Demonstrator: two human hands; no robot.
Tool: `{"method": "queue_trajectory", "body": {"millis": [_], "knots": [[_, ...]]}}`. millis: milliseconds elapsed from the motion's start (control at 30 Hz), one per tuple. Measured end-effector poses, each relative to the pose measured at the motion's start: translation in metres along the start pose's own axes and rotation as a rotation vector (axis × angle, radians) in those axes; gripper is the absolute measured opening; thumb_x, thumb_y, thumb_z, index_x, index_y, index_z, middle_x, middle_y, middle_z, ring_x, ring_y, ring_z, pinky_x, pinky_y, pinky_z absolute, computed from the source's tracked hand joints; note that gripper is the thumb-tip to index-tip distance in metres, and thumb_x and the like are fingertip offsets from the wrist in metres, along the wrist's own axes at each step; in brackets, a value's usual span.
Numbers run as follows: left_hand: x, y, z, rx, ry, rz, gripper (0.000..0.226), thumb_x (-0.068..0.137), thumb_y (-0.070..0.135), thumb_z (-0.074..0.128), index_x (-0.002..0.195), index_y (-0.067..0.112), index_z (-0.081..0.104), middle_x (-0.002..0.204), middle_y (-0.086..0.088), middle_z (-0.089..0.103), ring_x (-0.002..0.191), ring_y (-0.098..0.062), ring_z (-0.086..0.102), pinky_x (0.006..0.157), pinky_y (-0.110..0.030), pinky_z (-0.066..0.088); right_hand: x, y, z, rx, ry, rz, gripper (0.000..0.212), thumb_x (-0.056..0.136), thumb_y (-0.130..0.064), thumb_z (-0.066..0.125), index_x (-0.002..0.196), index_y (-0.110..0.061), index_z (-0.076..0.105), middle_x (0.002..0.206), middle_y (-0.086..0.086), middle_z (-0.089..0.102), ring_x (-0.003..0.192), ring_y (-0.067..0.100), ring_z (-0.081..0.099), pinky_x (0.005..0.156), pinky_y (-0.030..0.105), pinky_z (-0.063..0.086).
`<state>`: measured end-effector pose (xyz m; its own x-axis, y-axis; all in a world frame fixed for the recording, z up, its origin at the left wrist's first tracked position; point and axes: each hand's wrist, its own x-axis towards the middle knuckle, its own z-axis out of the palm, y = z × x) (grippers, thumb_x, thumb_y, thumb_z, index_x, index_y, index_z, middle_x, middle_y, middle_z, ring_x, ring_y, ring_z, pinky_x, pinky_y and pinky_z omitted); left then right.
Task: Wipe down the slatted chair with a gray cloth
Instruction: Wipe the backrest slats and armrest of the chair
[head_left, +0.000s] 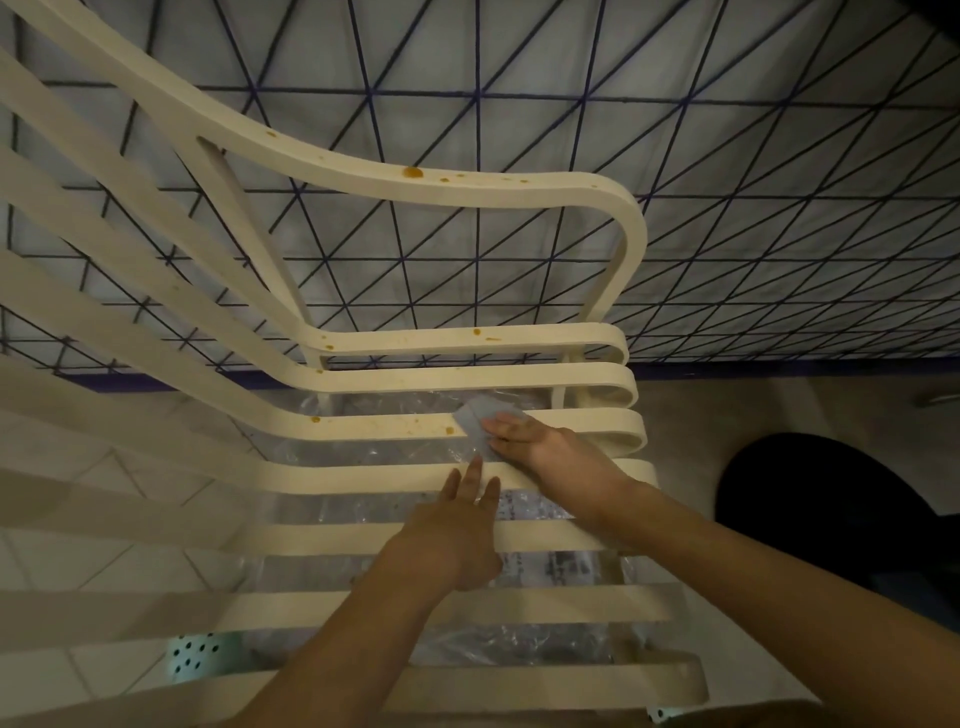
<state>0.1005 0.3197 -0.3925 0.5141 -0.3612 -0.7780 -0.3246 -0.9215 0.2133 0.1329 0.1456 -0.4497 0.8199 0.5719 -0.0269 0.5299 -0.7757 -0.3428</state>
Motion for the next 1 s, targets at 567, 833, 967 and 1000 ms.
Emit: {"method": "queue_trajectory", "body": {"millis": [567, 833, 967, 1000], "knots": [[-0.005, 0.003, -0.004, 0.006, -0.027, 0.007, 0.085, 0.097, 0.037, 0.049, 0.152, 0.022, -0.014, 0.152, 0.003, -0.037, 0.147, -0.022, -0.018, 0.115, -0.051, 0.021, 0.009, -0.001, -0.011, 0.072, -0.083, 0.058, 0.053, 0.089, 0.004, 0.054, 0.139, -0.014, 0.049, 0.152, 0.002, 0.037, 0.139, 0.021, 0.036, 0.111, 0.041, 0.036], [-0.005, 0.003, -0.001, -0.023, -0.026, 0.009, 0.086, 0.097, 0.033, 0.050, 0.152, 0.022, -0.015, 0.153, 0.002, -0.037, 0.147, -0.024, -0.018, 0.115, -0.051, 0.023, 0.030, -0.027, -0.008, 0.100, -0.009, 0.205, 0.051, 0.091, 0.002, 0.046, 0.140, -0.010, 0.046, 0.152, 0.004, 0.037, 0.140, 0.024, 0.033, 0.114, 0.038, 0.030], [-0.004, 0.003, -0.001, -0.017, -0.016, 0.017, 0.085, 0.098, 0.035, 0.049, 0.152, 0.021, -0.014, 0.154, 0.001, -0.034, 0.147, -0.025, -0.017, 0.116, -0.052, 0.019, 0.023, -0.019, -0.002, 0.089, -0.083, 0.061, 0.053, 0.090, 0.004, 0.051, 0.141, -0.012, 0.046, 0.152, 0.008, 0.037, 0.139, 0.026, 0.037, 0.115, 0.038, 0.030], [-0.003, 0.003, -0.002, -0.024, -0.022, 0.022, 0.084, 0.098, 0.034, 0.049, 0.153, 0.020, -0.014, 0.154, 0.001, -0.034, 0.147, -0.025, -0.017, 0.116, -0.053, 0.018, 0.023, -0.012, -0.006, 0.115, -0.093, 0.048, 0.053, 0.087, 0.006, 0.055, 0.137, -0.010, 0.051, 0.149, 0.010, 0.041, 0.137, 0.027, 0.040, 0.115, 0.039, 0.031]]}}
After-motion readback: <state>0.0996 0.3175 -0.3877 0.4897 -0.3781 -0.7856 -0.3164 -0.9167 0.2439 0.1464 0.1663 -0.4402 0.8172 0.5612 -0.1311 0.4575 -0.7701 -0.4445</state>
